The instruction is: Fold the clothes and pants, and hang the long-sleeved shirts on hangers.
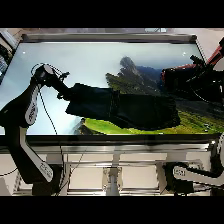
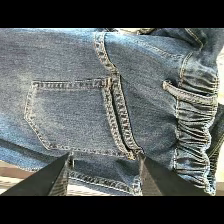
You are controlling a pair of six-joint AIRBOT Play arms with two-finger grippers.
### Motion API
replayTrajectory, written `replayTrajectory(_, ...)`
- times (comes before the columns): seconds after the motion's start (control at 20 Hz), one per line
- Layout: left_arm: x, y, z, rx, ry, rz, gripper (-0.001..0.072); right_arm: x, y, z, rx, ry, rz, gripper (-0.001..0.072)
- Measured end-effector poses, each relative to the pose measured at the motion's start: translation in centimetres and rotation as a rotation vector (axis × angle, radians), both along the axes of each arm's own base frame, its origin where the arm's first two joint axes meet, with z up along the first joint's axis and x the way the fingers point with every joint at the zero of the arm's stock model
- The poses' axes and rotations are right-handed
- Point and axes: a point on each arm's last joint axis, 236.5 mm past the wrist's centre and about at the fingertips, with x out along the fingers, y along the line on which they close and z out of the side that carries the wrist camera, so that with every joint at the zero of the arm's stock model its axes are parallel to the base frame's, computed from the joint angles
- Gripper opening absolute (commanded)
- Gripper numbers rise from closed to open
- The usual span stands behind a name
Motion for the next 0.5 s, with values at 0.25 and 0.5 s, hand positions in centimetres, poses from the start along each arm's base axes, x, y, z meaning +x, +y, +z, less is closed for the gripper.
replayTrajectory(0.25,-0.8,6.6,6.1,0.279,-0.111,-0.017,0.0021,0.0,0.0,0.0,0.0,0.0,0.0,0.0463)
replayTrajectory(0.5,-2.4,13.9,16.9,0.59,-0.31,0.053,0.002,0.0,0.0,0.0,0.0,0.0,0.0,0.0462)
